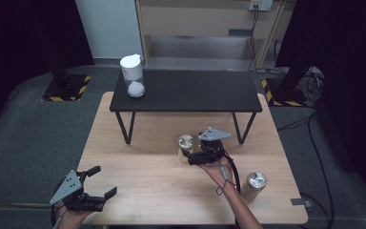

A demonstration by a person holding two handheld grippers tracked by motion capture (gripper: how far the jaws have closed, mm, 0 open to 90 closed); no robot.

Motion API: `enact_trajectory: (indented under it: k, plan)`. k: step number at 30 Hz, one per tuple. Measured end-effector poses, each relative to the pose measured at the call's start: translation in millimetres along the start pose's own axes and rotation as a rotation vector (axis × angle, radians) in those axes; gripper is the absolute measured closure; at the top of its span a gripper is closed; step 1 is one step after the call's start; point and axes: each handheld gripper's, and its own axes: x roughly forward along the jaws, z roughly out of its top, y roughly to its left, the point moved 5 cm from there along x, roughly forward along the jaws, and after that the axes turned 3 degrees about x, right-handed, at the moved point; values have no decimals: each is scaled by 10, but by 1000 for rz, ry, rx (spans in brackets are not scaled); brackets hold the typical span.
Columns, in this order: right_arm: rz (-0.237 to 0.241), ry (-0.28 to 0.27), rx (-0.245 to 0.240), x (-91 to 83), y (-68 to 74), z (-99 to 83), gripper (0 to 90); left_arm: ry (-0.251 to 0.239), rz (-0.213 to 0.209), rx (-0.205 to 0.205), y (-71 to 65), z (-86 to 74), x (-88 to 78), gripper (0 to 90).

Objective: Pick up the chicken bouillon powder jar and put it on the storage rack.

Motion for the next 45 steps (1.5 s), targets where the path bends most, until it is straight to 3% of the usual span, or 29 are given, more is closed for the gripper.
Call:
enact_trajectory:
  k: [8, 21, 31, 35, 39, 45]
  plan:
    - [8, 31, -4, 190, -12, -10, 88, 1, -1, -2, 3, -3, 3, 0]
    - [23, 36, -5, 377, -35, -56, 241, -1, -2, -7, 9, -8, 3, 0]
    - [32, 12, 38, 416, -117, -118, 329, -2, 0, -7, 10, -10, 3, 0]
    - [8, 4, 3, 402, -56, -123, 350, -1, -1, -6, 9, -10, 4, 0]
    - [3, -7, 5, 398, -42, -146, 353, -2, 0, -7, 9, -10, 1, 0]
    - [30, 8, -14, 357, -24, -75, 353, -4, -1, -7, 10, -11, 0, 1]
